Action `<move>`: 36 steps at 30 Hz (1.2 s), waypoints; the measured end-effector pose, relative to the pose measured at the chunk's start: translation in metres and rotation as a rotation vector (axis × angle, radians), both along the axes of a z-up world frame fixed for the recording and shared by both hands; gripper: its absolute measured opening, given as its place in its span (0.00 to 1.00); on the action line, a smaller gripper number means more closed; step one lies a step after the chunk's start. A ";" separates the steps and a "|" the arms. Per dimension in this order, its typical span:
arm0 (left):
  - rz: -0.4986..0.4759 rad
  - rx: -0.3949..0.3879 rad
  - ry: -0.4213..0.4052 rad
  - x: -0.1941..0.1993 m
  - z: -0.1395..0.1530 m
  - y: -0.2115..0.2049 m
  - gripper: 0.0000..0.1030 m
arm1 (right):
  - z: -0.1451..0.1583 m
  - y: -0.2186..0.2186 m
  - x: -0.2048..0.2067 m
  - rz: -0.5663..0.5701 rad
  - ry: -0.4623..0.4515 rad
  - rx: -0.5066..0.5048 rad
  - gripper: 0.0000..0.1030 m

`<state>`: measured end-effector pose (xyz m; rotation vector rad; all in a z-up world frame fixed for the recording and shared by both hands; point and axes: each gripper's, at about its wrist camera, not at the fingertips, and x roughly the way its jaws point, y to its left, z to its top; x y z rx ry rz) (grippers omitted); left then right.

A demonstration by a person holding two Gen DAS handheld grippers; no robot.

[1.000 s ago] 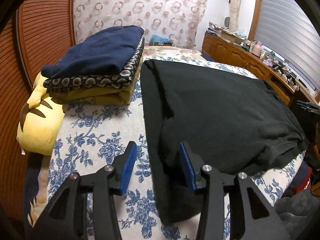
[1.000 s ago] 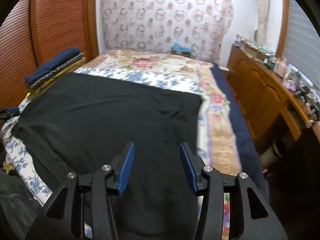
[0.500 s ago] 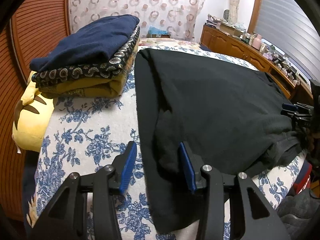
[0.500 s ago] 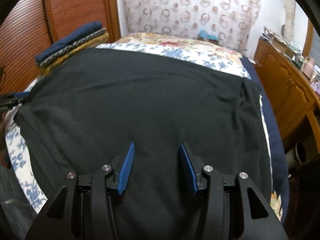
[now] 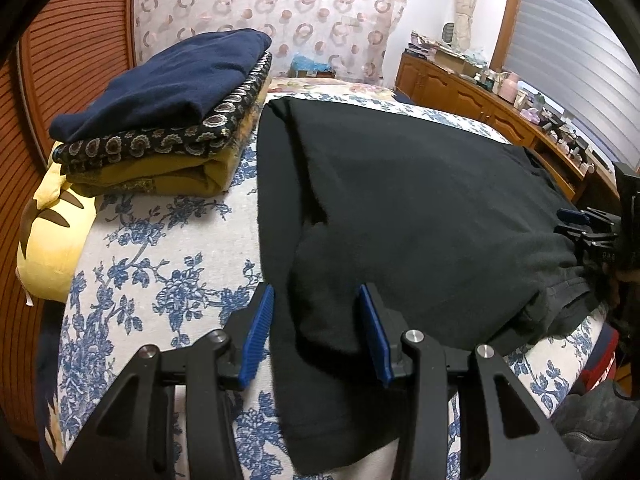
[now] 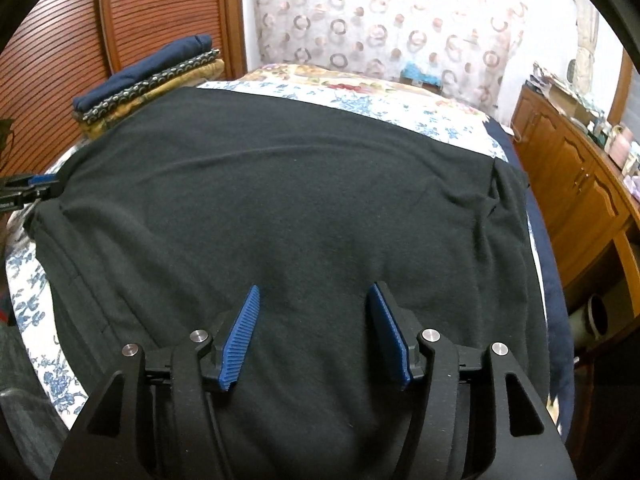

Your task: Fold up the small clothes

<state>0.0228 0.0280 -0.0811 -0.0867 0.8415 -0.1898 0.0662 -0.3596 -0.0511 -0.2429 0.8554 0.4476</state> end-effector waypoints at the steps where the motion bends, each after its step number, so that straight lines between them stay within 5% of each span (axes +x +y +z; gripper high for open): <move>1: -0.001 0.003 0.001 0.001 0.000 -0.001 0.42 | 0.000 0.000 0.000 0.000 0.000 0.002 0.57; 3: -0.010 0.009 0.006 0.004 0.000 -0.002 0.41 | 0.000 0.000 0.000 -0.001 -0.002 0.000 0.57; 8: -0.039 -0.027 0.013 0.009 0.002 -0.002 0.06 | 0.000 0.000 0.000 -0.001 -0.004 -0.002 0.57; 20: -0.139 -0.075 -0.200 0.014 0.084 -0.032 0.05 | 0.000 0.001 -0.001 -0.002 -0.004 -0.001 0.57; 36: -0.283 -0.097 -0.299 0.031 0.125 -0.091 0.05 | 0.003 0.001 -0.002 -0.031 -0.025 -0.025 0.56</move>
